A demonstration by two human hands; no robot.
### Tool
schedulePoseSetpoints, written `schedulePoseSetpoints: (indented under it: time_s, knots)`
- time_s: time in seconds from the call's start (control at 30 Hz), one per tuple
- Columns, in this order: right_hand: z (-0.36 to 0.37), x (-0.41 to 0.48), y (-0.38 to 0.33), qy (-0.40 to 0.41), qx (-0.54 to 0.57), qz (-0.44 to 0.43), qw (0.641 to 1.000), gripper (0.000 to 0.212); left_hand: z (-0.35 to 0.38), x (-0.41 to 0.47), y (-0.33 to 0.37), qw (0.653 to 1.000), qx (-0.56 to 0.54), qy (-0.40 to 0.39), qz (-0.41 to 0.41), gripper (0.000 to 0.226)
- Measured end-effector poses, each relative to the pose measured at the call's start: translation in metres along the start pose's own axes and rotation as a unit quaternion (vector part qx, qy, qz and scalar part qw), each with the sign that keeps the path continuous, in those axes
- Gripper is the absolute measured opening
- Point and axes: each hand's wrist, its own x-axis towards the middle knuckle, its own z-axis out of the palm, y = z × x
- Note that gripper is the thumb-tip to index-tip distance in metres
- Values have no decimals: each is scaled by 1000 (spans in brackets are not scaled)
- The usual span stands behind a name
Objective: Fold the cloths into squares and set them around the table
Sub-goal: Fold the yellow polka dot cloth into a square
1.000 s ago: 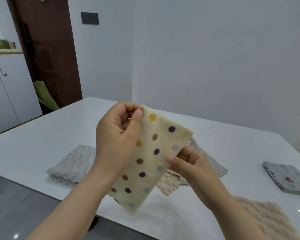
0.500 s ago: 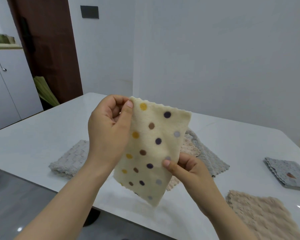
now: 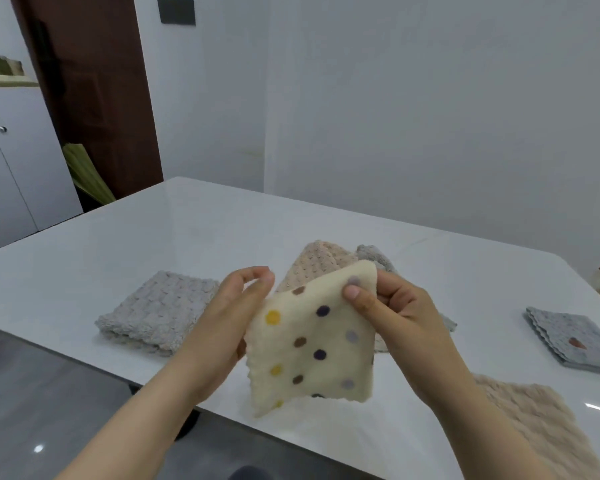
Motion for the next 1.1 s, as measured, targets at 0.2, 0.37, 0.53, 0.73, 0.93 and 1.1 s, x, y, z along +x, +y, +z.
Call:
schedulePoseSetpoints:
  time_s: [0.2,0.37,0.53,0.73,0.93,1.1]
  knots:
    - [-6,1,-2,-3,-32,21,999,18,5,-9,-11,997,-18,43,60,35]
    - [-13,2,3,-3,-81,52,995,25,4,-8,-11,990,-1,100,102,20]
    - [-21,5,10,30,-155,48,986,27,2,-2,-11,981,29,145,123,14]
    - [-18,12,6,50,-73,67,994,18,4,7,1,974,39,168,144,8]
    - [-11,-9,14,77,-100,66,990,27,0,-12,-12,976,61,156,142,10]
    - [0,-54,59,29,-158,162,974,43,-15,-45,-77,983,92,157,32,11]
